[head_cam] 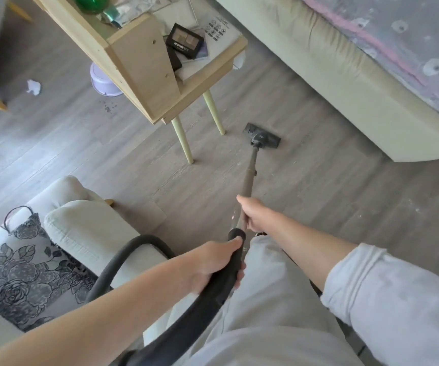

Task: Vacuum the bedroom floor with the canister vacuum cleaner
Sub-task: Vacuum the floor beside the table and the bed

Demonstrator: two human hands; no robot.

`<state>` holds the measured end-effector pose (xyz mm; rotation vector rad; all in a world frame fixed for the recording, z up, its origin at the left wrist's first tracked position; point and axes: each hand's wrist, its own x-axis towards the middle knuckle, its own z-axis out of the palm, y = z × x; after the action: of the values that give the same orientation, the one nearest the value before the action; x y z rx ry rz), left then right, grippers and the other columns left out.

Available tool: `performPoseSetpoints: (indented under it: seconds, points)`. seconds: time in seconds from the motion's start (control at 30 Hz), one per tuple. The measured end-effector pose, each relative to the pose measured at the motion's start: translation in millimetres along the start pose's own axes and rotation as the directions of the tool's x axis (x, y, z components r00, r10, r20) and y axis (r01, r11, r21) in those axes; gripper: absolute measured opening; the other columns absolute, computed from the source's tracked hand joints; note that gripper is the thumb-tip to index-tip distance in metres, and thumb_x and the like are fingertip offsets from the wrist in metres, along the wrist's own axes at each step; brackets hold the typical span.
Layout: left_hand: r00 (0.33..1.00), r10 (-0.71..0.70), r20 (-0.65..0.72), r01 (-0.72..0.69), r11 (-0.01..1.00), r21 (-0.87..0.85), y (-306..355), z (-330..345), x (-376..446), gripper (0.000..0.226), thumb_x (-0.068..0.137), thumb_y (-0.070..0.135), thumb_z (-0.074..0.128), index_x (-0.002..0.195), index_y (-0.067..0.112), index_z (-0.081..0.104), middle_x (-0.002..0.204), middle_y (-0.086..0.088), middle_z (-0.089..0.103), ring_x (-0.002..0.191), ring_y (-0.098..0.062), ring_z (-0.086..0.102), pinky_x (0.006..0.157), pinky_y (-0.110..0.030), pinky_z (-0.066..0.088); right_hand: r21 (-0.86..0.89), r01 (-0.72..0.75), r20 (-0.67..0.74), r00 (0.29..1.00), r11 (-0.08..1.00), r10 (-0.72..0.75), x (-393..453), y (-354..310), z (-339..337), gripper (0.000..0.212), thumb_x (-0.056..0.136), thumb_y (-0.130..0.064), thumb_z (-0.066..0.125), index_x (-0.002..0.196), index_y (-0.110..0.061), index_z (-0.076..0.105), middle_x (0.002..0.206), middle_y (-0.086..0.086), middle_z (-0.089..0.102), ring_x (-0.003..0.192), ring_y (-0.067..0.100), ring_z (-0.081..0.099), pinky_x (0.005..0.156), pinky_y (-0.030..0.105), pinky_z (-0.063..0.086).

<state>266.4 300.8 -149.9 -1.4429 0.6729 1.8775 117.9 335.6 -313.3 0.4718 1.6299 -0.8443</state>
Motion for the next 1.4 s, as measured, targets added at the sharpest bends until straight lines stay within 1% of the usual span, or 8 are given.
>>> performPoseSetpoints:
  seconds: [0.13,0.33,0.47,0.57,0.87,1.13,1.3,1.4]
  points:
    - [0.992,0.106,0.061,-0.103,0.993,-0.061,56,51,41,0.039,0.105,0.043,0.052,0.09,0.007,0.049,0.062,-0.008,0.058,0.045,-0.018,0.057,0.05,-0.028,0.053,0.063,0.111,-0.103,0.989,0.992,-0.104,17,-46,-54,0.027,0.099,-0.031,0.055,0.105,-0.005,0.052,0.084,0.015,0.061,0.063,0.025,0.061,0.054,0.034,0.052]
    - [0.989,0.15,-0.001,-0.15,0.989,0.002,93,71,76,0.038,0.106,0.039,0.051,0.088,0.005,0.048,0.052,-0.008,0.06,0.044,-0.021,0.054,0.056,-0.028,0.052,0.095,0.106,-0.078,0.992,0.99,-0.098,26,-75,-69,0.021,0.103,-0.028,0.046,0.107,-0.008,0.045,0.091,0.014,0.052,0.061,0.024,0.055,0.064,0.039,0.054]
    - [0.991,0.122,-0.054,-0.122,0.992,-0.012,71,41,58,0.038,0.102,0.04,0.059,0.086,0.007,0.052,0.056,-0.009,0.06,0.043,-0.018,0.054,0.052,-0.027,0.053,0.037,0.042,0.018,0.999,0.998,-0.043,18,-59,-40,0.016,0.099,-0.025,0.043,0.096,-0.01,0.046,0.073,0.008,0.051,0.057,0.019,0.054,0.067,0.036,0.057]
    - [0.994,0.071,-0.083,-0.074,0.997,-0.038,28,4,23,0.038,0.101,0.043,0.061,0.09,0.007,0.056,0.061,-0.009,0.062,0.045,-0.019,0.053,0.05,-0.027,0.052,-0.123,0.038,0.073,0.997,0.992,-0.029,0,-29,-6,0.017,0.092,-0.025,0.05,0.078,-0.015,0.047,0.049,0.0,0.048,0.038,0.012,0.048,0.043,0.02,0.048]
    - [0.983,-0.042,-0.18,0.039,0.999,-0.022,-84,-82,-74,0.05,0.101,0.043,0.06,0.126,0.0,0.06,0.072,-0.01,0.064,0.051,-0.021,0.055,0.046,-0.028,0.049,-0.21,-0.011,0.22,0.974,0.978,0.058,-41,74,93,0.039,0.089,-0.024,0.061,0.122,-0.007,0.048,0.101,0.019,0.067,0.072,0.027,0.068,0.058,0.039,0.06]
    - [0.997,-0.045,-0.065,0.047,0.999,0.027,-54,-34,-54,0.037,0.104,0.046,0.052,0.104,0.009,0.051,0.065,-0.007,0.06,0.048,-0.019,0.056,0.049,-0.025,0.052,-0.13,0.094,0.127,0.989,0.987,-0.077,-32,53,49,0.078,0.095,-0.019,0.052,0.153,-0.037,0.003,0.081,0.006,0.052,0.045,0.011,0.054,0.041,0.023,0.047]
    - [1.0,-0.01,-0.004,0.011,0.999,0.032,-25,9,-22,0.038,0.106,0.045,0.048,0.09,0.011,0.051,0.064,-0.006,0.056,0.049,-0.018,0.053,0.058,-0.026,0.048,-0.137,0.113,0.032,0.993,0.984,-0.11,-12,21,-1,0.069,0.096,-0.02,0.052,0.152,-0.032,0.015,0.089,0.005,0.054,0.063,0.015,0.054,0.047,0.022,0.046]
    - [0.999,-0.032,-0.018,0.033,0.997,0.065,-24,-4,-31,0.034,0.104,0.042,0.054,0.1,0.009,0.052,0.066,-0.009,0.056,0.045,-0.019,0.054,0.046,-0.025,0.05,-0.157,0.063,0.057,0.997,0.986,-0.055,-24,30,2,0.06,0.097,-0.021,0.048,0.147,-0.028,0.016,0.083,0.005,0.05,0.063,0.016,0.053,0.044,0.022,0.047]
